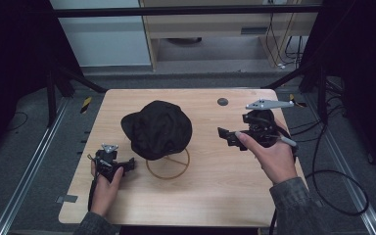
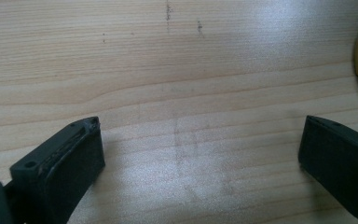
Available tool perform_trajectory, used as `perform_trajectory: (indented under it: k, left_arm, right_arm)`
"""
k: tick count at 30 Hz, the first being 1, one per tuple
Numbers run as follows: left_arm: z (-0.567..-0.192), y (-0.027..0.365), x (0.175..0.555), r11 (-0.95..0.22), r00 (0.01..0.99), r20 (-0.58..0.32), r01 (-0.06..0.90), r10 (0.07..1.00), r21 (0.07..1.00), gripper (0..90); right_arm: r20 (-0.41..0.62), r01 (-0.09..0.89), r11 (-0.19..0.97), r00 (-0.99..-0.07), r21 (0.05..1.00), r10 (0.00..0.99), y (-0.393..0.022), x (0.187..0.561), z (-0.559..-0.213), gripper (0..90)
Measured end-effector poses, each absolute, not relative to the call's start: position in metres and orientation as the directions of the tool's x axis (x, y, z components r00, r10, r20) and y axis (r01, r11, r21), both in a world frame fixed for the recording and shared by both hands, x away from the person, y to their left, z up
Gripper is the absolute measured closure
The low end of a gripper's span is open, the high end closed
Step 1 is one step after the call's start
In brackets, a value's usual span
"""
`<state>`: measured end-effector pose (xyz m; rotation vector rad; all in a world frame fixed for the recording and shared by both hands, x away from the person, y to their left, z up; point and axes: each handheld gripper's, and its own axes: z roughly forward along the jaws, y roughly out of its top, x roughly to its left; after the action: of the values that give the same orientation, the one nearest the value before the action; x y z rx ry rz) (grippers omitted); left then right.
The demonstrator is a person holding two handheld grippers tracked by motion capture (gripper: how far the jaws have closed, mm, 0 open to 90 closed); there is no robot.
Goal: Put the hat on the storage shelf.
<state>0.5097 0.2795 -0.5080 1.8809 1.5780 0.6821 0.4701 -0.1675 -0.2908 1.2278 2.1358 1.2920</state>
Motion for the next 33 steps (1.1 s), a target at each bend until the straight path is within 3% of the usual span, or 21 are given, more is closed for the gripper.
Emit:
perform_trajectory:
  k: [15,33]
  left_arm:
    - [-0.508,0.280,0.510,-0.132,0.170,0.018,0.688,0.985,0.713,0.0]
    - [-0.508,0.280,0.510,-0.131,0.170,0.018,0.688,0.985,0.713,0.0]
  right_arm:
    - [0.124,0.512,0.193,-0.521,0.837,0.845,-0.193,0.467,-0.317,5.2]
    - [0.161,0.605,0.197,-0.484,0.771,0.860,-0.202,0.472,-0.384,8.7]
